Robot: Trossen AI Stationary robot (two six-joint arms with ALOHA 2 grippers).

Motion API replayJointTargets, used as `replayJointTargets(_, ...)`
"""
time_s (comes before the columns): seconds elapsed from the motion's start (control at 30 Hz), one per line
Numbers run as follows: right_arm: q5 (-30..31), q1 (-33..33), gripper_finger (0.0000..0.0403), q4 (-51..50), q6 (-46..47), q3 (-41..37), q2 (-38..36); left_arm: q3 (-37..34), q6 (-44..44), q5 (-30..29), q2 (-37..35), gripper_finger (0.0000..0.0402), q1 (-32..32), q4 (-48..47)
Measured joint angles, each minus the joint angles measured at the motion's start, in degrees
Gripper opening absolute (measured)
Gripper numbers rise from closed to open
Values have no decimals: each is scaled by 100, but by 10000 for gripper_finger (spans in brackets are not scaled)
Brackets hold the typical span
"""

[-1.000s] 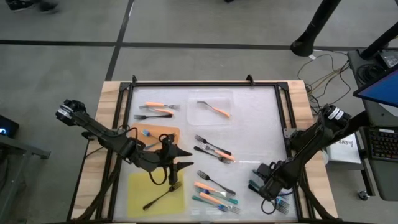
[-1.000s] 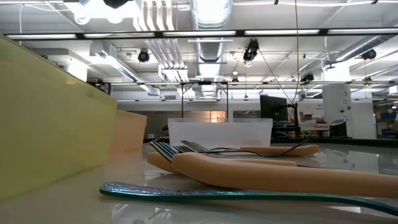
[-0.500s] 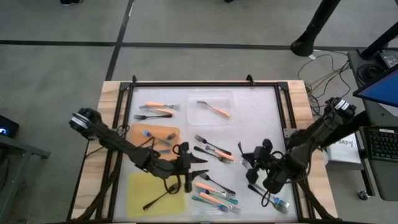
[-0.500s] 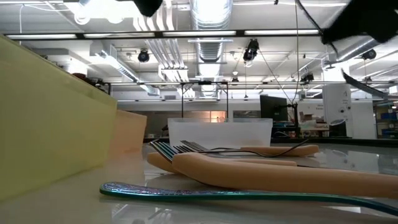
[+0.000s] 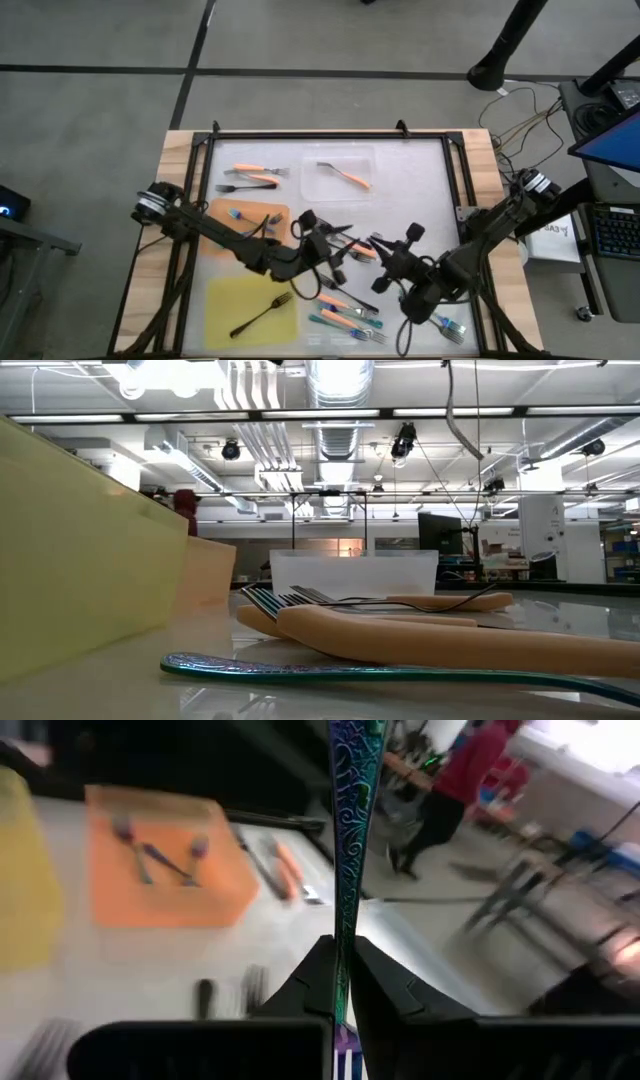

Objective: Sort silverware by color (type)
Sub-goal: Put the blue fork into the orange bin

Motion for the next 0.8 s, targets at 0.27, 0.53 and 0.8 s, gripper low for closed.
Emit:
replayJointTargets(0.27, 144, -179, 9, -70, -701, 452, 350, 269, 251, 203, 43, 136, 41, 21)
replayJointTargets(0.53, 529, -184, 9, -17, -695, 472, 92, 247, 310, -153, 16, 120, -11, -220)
replayJointTargets(0.8, 542, -191, 9, -1, -415, 474, 87, 223, 292, 76, -15, 118, -82, -181)
